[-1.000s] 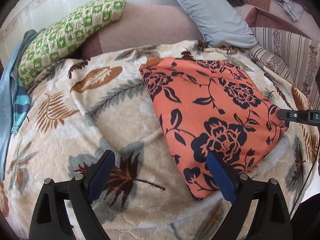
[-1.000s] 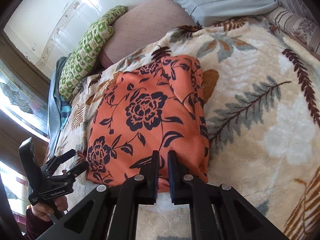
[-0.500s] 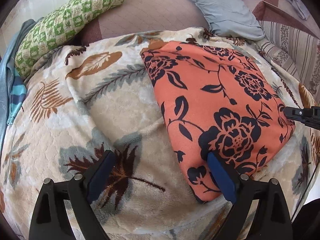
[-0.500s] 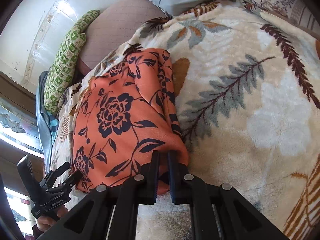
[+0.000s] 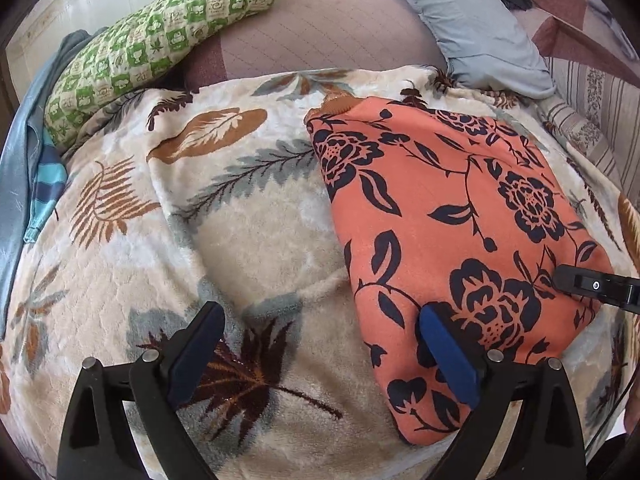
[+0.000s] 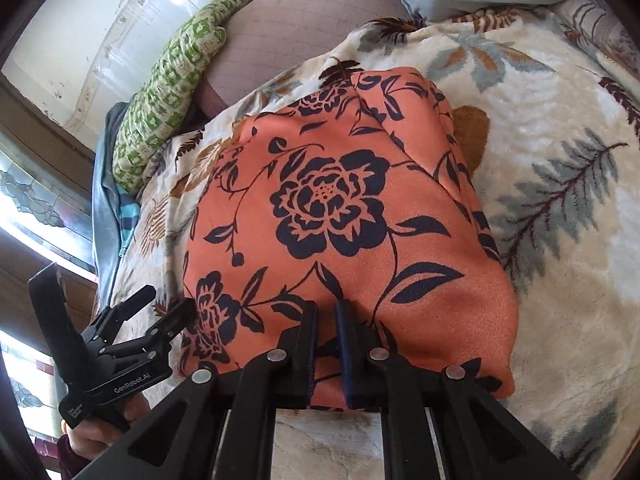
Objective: Fold small clothes
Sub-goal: 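Hold the folded blouse with the right tool and straighten its edge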
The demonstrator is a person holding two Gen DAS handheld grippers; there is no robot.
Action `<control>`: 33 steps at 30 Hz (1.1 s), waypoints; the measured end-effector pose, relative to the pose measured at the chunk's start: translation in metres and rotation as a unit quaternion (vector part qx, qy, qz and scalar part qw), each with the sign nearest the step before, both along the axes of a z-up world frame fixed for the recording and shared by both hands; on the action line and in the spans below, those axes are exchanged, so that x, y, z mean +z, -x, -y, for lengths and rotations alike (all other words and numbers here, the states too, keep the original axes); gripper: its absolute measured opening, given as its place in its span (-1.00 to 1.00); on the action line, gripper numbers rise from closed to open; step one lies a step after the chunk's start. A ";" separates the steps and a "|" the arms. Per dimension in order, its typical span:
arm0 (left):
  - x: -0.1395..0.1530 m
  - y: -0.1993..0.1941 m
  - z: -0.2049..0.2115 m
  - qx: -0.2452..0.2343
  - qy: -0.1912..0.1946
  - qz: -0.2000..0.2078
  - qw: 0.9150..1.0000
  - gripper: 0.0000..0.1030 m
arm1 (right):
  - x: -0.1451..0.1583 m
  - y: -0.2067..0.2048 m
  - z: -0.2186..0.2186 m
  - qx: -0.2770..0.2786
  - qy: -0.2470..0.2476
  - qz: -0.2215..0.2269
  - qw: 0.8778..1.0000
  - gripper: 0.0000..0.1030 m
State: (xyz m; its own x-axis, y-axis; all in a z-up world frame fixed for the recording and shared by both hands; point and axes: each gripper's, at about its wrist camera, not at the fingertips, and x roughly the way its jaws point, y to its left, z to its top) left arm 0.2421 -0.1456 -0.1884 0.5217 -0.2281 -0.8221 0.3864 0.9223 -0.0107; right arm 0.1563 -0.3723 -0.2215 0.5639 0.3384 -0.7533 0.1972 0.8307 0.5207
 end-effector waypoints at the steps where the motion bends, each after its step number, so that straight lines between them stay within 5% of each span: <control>1: 0.002 -0.001 -0.002 0.007 0.008 0.007 1.000 0.92 | 0.001 0.000 0.002 -0.006 -0.007 0.007 1.000 -0.76; 6: 0.008 -0.010 -0.001 0.023 0.000 0.034 0.999 0.91 | 0.016 -0.012 -0.018 0.032 -0.022 0.054 0.998 -0.73; 14: -0.006 -0.025 0.003 0.014 -0.015 0.011 1.000 1.00 | 0.000 -0.038 -0.056 0.100 0.010 0.011 0.995 -0.71; 22: -0.008 -0.025 0.004 0.011 -0.005 0.013 1.000 1.00 | 0.018 -0.052 0.001 -0.003 -0.003 0.067 0.998 -0.72; 33: -0.008 -0.025 0.007 0.003 -0.010 0.027 1.000 1.00 | -0.009 -0.108 0.055 -0.081 0.020 0.012 0.996 -0.87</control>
